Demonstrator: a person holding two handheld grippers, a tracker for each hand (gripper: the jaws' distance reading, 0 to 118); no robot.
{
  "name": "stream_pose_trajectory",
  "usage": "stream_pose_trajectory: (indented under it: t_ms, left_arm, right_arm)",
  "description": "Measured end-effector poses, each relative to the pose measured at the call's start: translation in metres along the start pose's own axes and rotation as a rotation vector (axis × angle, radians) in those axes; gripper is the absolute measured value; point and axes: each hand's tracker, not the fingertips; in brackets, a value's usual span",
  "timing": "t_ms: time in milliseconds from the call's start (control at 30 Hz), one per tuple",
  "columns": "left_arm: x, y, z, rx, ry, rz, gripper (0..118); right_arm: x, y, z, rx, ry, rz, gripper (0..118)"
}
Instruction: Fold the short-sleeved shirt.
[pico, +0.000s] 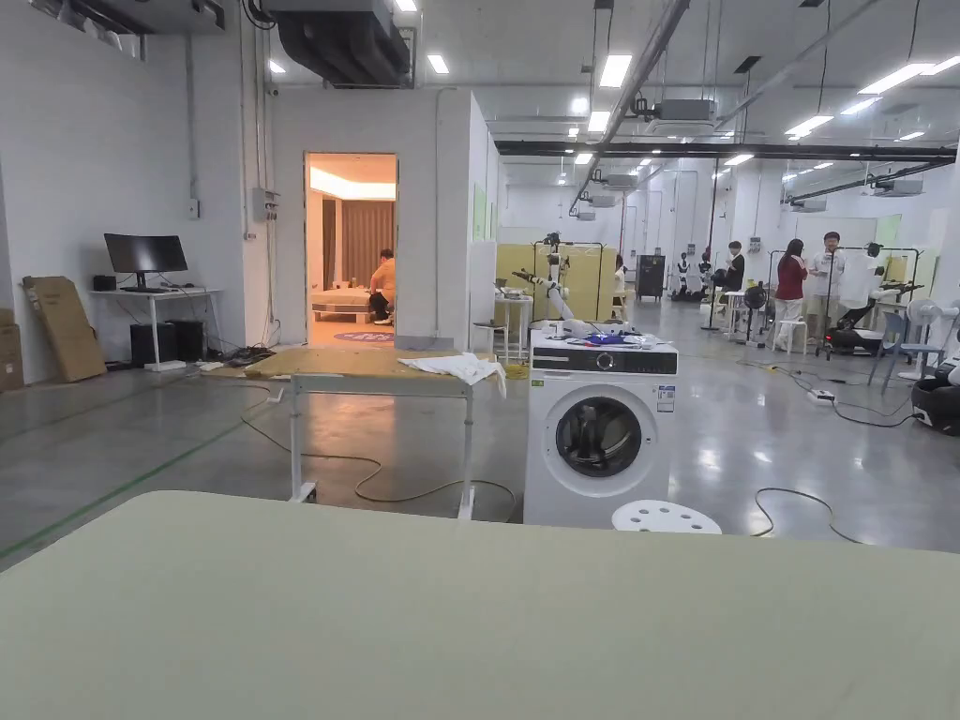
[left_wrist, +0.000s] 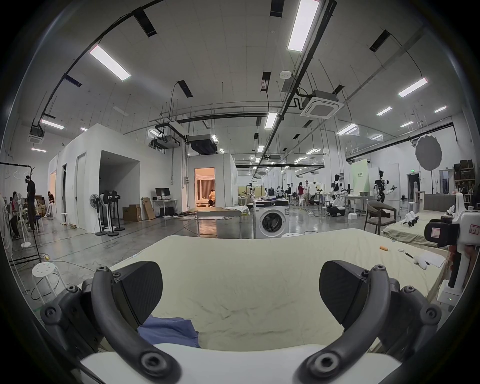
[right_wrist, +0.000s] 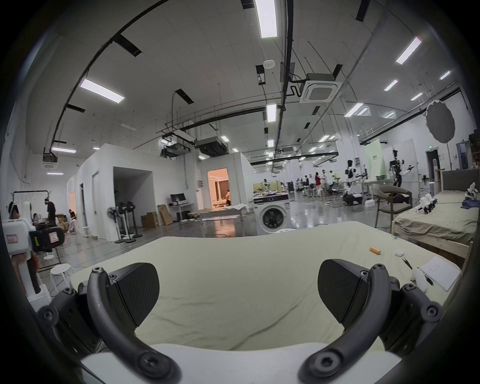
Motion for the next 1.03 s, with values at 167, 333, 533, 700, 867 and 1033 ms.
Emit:
stream_pose_trajectory:
  t_ms: [167, 333, 533, 700, 867, 1033]
  left_arm:
    - [-0.002, 0.0, 0.0, 0.001, 0.003, 0.004, 118]
    - [-0.005, -0.002, -0.003, -0.002, 0.004, 0.04, 118]
    - [-0.003, -0.002, -0.002, -0.004, -0.004, 0.035, 118]
    - [-0.003, -0.006, -0.001, -0.019, -0.003, 0.046, 118]
    - [-0.004, -0.008, -0.003, -0.027, -0.011, 0.069, 118]
    - [-0.002, -0.006, -0.003, -0.023, -0.009, 0.058, 118]
  right_arm:
    - [-0.004, 0.007, -0.006, -0.038, -0.196, -0.061, 118]
    - [-0.025, 0.02, -0.015, -0.159, -0.263, -0.144, 118]
    - [-0.032, 0.019, -0.021, -0.263, -0.19, -0.331, 118]
    - [-0.034, 0.011, -0.023, -0.27, -0.18, -0.276, 118]
    - [-0.039, 0.008, -0.023, -0.269, -0.18, -0.24, 118]
    - [-0.042, 0.004, -0.024, -0.21, -0.249, -0.171, 118]
